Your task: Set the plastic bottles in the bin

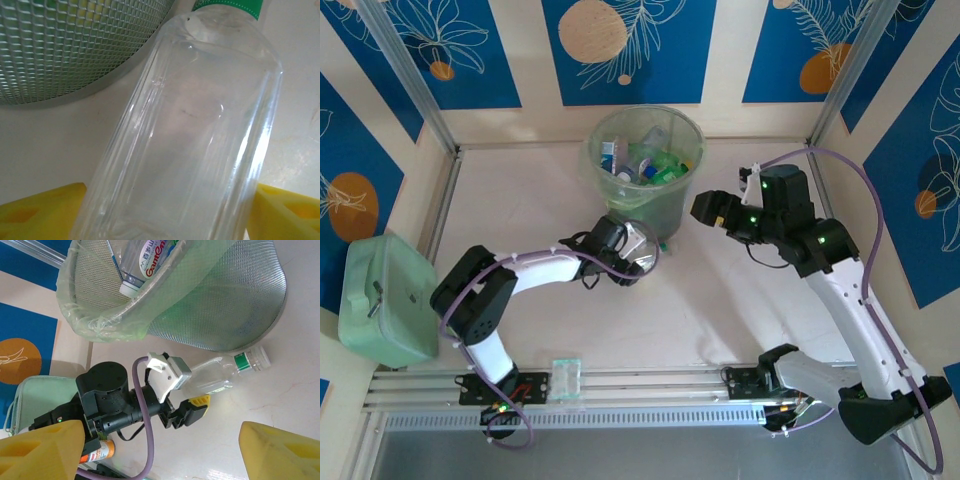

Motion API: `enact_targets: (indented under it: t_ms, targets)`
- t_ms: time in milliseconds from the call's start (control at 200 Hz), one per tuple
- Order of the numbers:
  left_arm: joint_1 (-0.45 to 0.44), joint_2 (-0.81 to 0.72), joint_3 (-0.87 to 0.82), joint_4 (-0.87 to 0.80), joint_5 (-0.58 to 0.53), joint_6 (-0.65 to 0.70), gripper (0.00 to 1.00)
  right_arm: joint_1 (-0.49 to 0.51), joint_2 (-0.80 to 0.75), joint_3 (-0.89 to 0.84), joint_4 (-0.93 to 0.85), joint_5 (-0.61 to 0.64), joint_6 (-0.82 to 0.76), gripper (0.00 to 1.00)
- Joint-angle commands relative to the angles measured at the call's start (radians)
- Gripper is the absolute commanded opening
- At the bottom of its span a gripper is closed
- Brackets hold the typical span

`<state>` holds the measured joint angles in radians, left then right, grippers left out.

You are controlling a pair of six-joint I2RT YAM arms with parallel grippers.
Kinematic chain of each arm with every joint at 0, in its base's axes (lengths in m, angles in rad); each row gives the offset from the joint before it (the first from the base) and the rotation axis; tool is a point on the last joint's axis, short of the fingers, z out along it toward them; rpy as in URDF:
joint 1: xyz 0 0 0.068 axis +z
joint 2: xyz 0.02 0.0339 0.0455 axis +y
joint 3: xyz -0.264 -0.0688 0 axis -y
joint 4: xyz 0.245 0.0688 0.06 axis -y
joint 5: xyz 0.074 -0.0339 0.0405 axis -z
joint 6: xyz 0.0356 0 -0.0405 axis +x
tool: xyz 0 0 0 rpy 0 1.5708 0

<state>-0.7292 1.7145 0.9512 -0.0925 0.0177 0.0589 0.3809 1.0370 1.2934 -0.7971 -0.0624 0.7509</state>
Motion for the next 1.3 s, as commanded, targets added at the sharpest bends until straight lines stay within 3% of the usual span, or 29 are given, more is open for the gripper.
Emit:
enact_targets:
  t_ms: [0, 510, 720, 910, 1030, 1160, 1291]
  targets:
    - [-0.020, 0.015, 0.019, 0.001, 0.025, 0.021, 0.73, -0.010, -0.026, -0.018, -0.001, -0.024, 0.009, 0.79]
    - [-0.115, -0.164, -0.031, -0.050, 0.066, -0.060, 0.56, -0.046, -0.081, -0.038, -0.025, 0.012, 0.008, 0.77]
    - [-0.114, -0.324, -0.020, -0.117, 0.151, -0.190, 0.56, -0.057, -0.111, 0.038, -0.073, 0.022, -0.024, 0.77]
    - [-0.115, -0.439, 0.021, -0.114, 0.261, -0.391, 0.53, -0.039, -0.122, 0.100, -0.053, -0.015, -0.045, 0.77]
    - [-0.115, -0.511, 0.074, -0.091, 0.263, -0.501, 0.51, 0.006, -0.124, 0.138, -0.023, -0.030, -0.041, 0.77]
    - [-0.110, -0.546, 0.139, -0.061, 0.245, -0.602, 0.49, 0.125, -0.117, 0.196, -0.013, 0.030, -0.071, 0.78]
    - [-0.109, -0.526, 0.186, -0.022, 0.295, -0.699, 0.49, 0.227, -0.093, 0.227, 0.002, 0.078, -0.112, 0.85]
